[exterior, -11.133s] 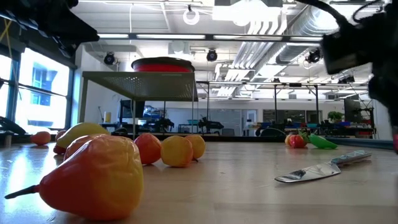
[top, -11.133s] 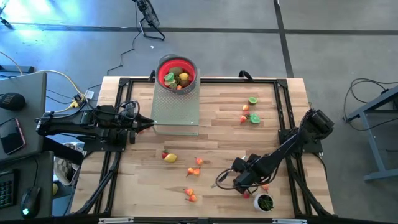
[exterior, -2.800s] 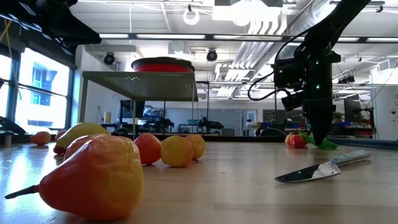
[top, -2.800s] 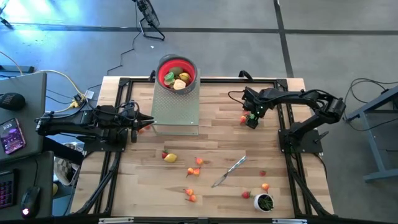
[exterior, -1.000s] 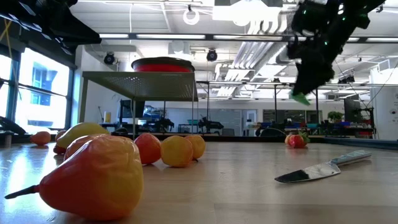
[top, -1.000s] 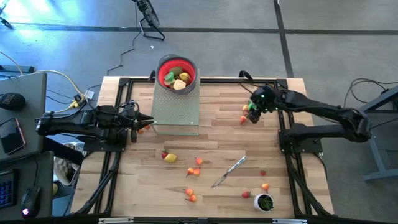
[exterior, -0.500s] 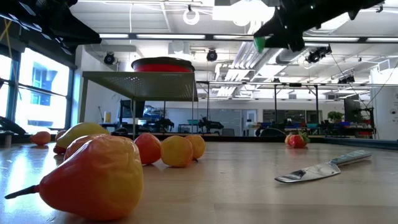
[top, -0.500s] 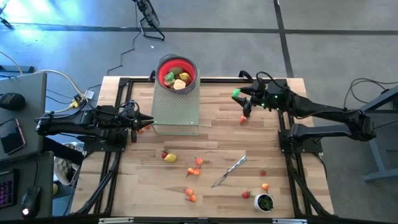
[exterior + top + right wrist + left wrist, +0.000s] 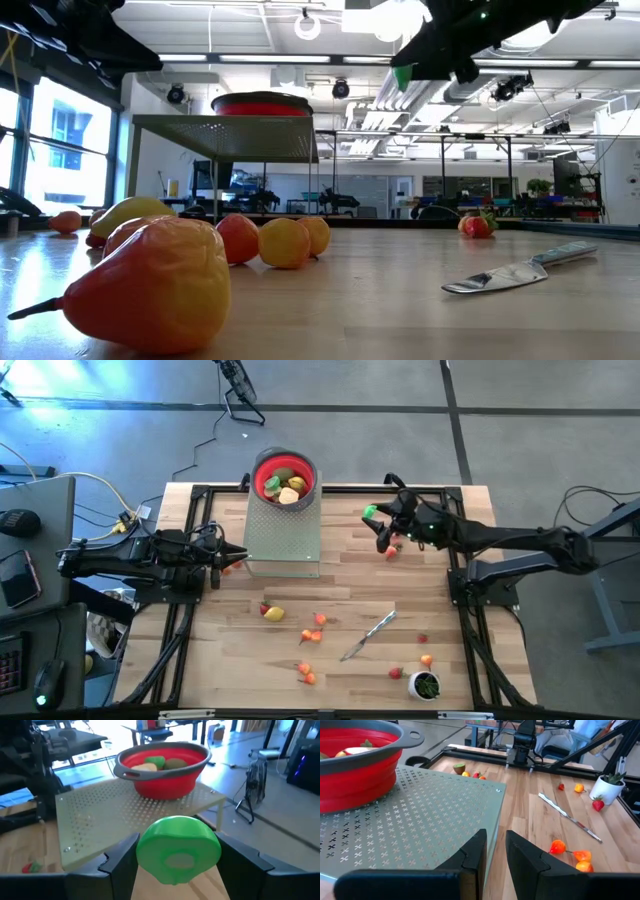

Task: Pick & Place Fruit
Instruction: Put the green half pear into the red strainer on the shelf

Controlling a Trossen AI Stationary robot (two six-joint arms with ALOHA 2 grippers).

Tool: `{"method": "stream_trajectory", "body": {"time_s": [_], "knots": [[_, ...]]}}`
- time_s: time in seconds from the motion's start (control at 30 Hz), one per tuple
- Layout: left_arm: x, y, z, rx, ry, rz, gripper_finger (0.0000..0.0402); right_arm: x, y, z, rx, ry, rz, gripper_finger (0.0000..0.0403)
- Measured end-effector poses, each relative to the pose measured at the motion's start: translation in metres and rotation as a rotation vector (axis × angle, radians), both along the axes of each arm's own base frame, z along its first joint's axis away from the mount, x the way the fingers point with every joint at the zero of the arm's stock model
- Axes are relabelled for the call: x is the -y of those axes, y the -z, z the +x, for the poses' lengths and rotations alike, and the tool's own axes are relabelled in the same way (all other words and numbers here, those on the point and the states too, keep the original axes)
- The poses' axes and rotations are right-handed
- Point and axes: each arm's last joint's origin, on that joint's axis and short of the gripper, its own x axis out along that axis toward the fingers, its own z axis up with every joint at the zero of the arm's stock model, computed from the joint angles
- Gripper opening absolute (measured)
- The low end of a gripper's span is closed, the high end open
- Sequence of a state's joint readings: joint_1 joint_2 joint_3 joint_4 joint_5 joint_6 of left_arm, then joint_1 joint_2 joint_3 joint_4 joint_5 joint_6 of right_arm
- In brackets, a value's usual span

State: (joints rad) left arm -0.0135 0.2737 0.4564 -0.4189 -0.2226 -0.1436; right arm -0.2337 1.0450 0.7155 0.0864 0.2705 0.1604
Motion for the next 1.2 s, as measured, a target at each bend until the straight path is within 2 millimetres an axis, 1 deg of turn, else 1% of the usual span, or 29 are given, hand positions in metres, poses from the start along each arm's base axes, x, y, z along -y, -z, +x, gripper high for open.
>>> {"method": "stream_trajectory", "body": {"time_s": [0.1, 0.2, 0.4, 0.57, 0.73, 0.8, 0.93, 1.07, 1.2], "knots": [[0.000, 0.000, 0.000, -0.007, 0.002, 0.009, 0.0067, 0.001, 0.004, 0.005, 0.013, 0.010, 0.034, 0.0228], [0.000, 0.000, 0.000, -0.010, 0.006, 0.027, 0.0067, 0.004, 0.005, 0.016, 0.077, 0.013, 0.034, 0.0228], [-0.001, 0.000, 0.000, -0.018, -0.026, 0.073, 0.0067, 0.010, 0.004, 0.043, 0.266, -0.045, -0.058, 0.0228], [-0.002, 0.000, 0.000, -0.019, -0.041, 0.078, 0.0067, 0.016, 0.006, 0.056, 0.388, -0.057, -0.128, 0.0228], [-0.002, 0.000, 0.000, -0.017, -0.042, 0.075, 0.0067, 0.025, 0.002, 0.071, 0.380, -0.086, -0.150, 0.0228], [-0.002, 0.000, 0.000, -0.017, -0.043, 0.073, 0.0067, 0.028, -0.002, 0.078, 0.382, -0.110, -0.152, 0.0228], [-0.002, 0.000, 0.000, -0.016, -0.046, 0.072, 0.0067, 0.034, -0.008, 0.093, 0.331, -0.124, -0.148, 0.0228], [-0.002, 0.000, 0.000, -0.014, -0.046, 0.072, 0.0067, 0.039, -0.013, 0.109, 0.283, -0.127, -0.179, 0.0228], [-0.002, -0.001, 0.000, -0.010, -0.046, 0.072, 0.0067, 0.044, -0.017, 0.126, 0.269, -0.130, -0.225, 0.0228]]}}
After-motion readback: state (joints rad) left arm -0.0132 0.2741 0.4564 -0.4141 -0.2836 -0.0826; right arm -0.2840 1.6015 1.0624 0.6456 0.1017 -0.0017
